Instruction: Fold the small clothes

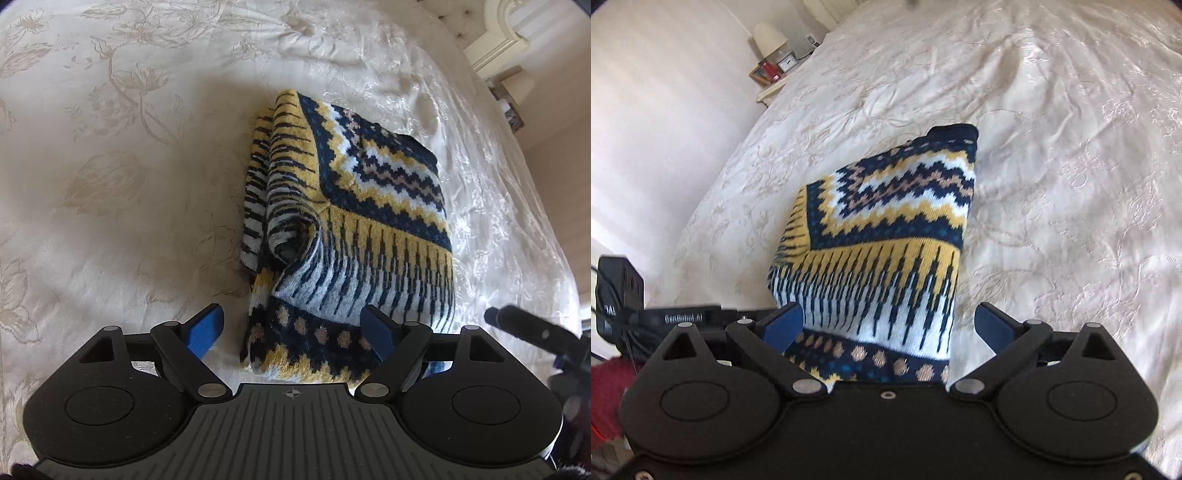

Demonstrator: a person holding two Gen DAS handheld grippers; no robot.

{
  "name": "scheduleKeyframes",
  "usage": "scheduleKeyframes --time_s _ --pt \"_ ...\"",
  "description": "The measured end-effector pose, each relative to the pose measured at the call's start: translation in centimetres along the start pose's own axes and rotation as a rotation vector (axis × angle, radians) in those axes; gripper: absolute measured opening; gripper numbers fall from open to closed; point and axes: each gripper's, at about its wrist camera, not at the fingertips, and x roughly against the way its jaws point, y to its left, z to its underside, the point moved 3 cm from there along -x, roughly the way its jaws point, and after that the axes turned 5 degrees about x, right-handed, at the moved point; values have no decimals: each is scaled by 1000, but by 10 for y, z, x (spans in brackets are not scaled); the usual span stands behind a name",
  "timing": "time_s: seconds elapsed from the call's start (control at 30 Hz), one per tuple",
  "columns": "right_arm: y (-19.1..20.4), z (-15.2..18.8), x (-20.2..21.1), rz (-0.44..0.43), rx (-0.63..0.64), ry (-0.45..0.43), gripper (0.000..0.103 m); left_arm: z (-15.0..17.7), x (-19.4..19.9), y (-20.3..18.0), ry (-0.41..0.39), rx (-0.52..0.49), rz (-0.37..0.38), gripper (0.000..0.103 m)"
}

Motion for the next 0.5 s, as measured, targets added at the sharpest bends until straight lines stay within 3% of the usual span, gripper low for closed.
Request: scheduleKeyframes --time_s 0.4,0.5 --pt "-49 -57 -59 -62 -139 26 101 -5 -40 2 80 28 44 81" --pt "-58 -64 -80 -93 -165 49 101 -6 -49 2 100 25 70 86"
